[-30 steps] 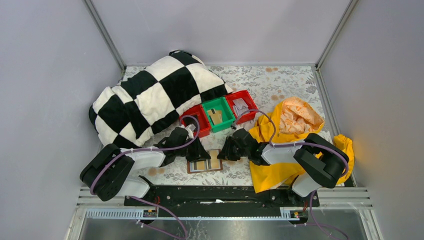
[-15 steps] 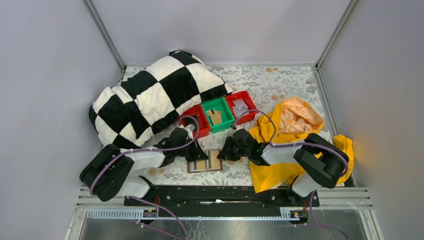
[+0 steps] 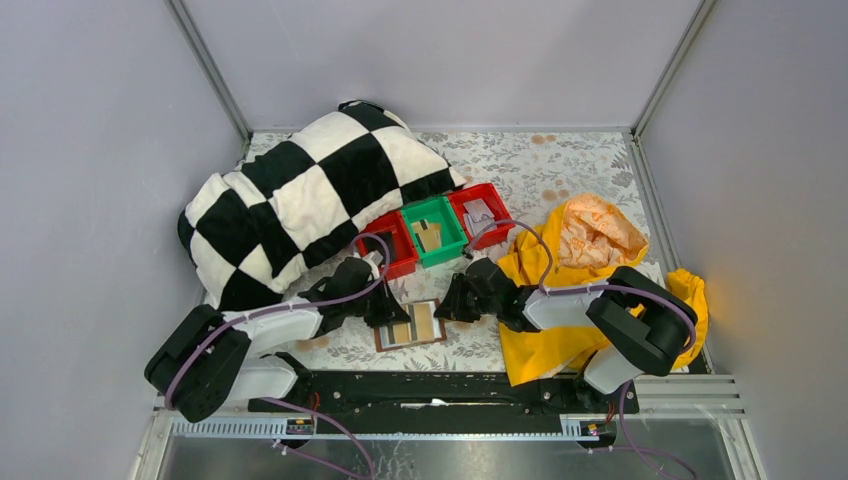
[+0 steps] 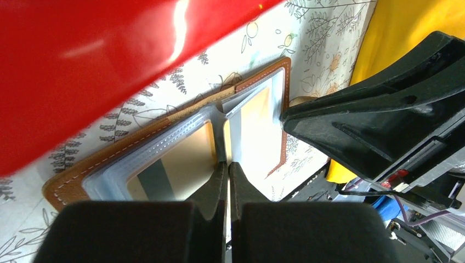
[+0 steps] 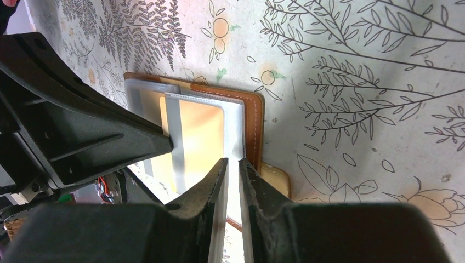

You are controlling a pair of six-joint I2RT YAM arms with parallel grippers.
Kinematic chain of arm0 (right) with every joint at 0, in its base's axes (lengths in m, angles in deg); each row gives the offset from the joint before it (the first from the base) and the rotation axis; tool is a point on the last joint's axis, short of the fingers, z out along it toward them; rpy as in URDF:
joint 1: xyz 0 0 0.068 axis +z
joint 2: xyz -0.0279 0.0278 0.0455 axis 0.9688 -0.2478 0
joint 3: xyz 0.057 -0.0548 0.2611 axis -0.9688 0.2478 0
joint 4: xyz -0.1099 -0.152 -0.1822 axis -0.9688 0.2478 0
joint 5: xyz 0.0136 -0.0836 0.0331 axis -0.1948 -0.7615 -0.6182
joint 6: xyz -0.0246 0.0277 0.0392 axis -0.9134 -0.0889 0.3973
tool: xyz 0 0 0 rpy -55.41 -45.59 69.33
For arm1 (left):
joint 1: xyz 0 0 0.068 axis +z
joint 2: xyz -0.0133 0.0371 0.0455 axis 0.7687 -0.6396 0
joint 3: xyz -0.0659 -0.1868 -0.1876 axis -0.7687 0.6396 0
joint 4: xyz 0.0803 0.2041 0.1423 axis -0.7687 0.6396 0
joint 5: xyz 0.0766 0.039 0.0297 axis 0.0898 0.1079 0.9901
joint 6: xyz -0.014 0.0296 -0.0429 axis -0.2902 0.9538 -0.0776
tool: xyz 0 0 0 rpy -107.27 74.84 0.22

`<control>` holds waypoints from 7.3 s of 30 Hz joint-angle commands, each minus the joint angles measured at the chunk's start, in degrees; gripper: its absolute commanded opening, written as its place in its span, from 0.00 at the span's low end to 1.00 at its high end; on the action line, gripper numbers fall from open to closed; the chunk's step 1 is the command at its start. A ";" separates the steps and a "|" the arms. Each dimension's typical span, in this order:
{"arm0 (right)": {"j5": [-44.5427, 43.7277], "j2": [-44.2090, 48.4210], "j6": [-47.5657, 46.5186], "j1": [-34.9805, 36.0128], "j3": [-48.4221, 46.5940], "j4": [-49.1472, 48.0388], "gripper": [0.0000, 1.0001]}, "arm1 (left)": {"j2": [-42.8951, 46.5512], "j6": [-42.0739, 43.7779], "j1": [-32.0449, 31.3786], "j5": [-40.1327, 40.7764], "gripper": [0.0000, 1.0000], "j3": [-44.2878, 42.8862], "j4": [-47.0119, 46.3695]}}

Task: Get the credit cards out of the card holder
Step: Remove the credit card from the card holder, then place the credit card in the storage box.

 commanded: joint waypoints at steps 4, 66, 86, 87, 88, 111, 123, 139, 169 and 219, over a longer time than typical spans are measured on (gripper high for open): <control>-1.68 -0.77 -1.05 0.44 1.74 5.26 0.21 | 2.99 0.25 0.09 1.42 0.00 2.43 4.95; 1.37 10.48 -4.77 4.85 -0.72 8.26 0.25 | 14.73 -2.06 -4.22 -0.40 0.31 1.72 9.62; 0.67 8.12 -1.24 8.34 3.15 6.08 0.26 | 13.52 -11.43 -9.13 0.26 0.43 6.92 2.72; 0.86 7.93 -1.36 8.36 3.12 5.89 0.26 | 13.09 -11.31 -9.14 0.28 0.43 6.92 2.49; 0.89 7.61 -1.47 8.36 2.98 5.88 0.26 | 12.80 -11.29 -9.15 0.26 0.43 6.98 2.27; 2.17 2.33 -1.13 8.32 1.39 3.79 0.25 | 13.02 -11.36 -9.15 1.70 0.17 9.57 0.53; 1.88 2.28 -1.16 8.36 1.19 4.63 0.25 | 13.64 -11.57 -9.15 1.27 0.00 10.41 -1.34; 0.71 0.79 -0.36 8.36 2.30 4.76 0.23 | 20.09 -10.93 -9.13 2.68 0.00 11.74 6.54; -3.86 10.14 -2.75 8.34 2.35 7.42 0.46 | 28.81 -2.25 -8.97 10.15 0.00 -4.57 34.52; 16.74 -4.25 20.85 3.61 17.70 -72.96 0.28 | 33.80 -1.61 -8.97 -1.01 0.00 -6.33 25.02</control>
